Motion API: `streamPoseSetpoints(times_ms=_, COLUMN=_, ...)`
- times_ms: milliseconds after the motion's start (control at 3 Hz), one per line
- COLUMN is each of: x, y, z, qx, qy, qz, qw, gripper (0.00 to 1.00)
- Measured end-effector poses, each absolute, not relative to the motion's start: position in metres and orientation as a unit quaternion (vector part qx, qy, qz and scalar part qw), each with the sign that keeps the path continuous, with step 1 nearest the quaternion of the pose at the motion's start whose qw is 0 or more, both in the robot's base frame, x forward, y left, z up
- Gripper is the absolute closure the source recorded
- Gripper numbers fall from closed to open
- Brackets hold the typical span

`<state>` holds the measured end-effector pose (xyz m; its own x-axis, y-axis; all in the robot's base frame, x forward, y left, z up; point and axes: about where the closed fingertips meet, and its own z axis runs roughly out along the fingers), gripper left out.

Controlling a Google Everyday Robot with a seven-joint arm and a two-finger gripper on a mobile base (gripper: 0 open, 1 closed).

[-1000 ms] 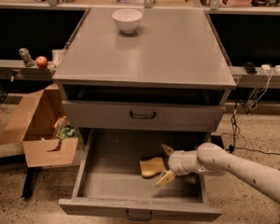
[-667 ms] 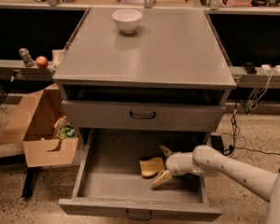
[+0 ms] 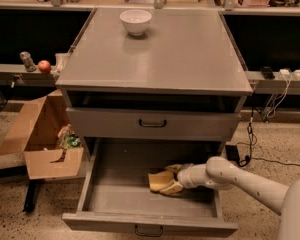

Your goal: Pick sponge from middle drawer and place on counter

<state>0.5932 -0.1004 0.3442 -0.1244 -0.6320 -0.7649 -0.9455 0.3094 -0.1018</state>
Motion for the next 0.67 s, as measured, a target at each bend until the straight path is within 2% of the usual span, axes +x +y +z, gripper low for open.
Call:
streamPoseSetpoints(times_ms=333, x=0.593, y=-0.1003, z=0.3479, qx=-0.548, qy=0.719, qz=0.212, qw=0.37, gripper=0.72)
streamPoseSetpoints(times_ms=667, x=0.5916, y=-0.1013, z=0.3518, qx=-0.549, qy=0.717, qz=0.212, qw=0.373, gripper=1.0)
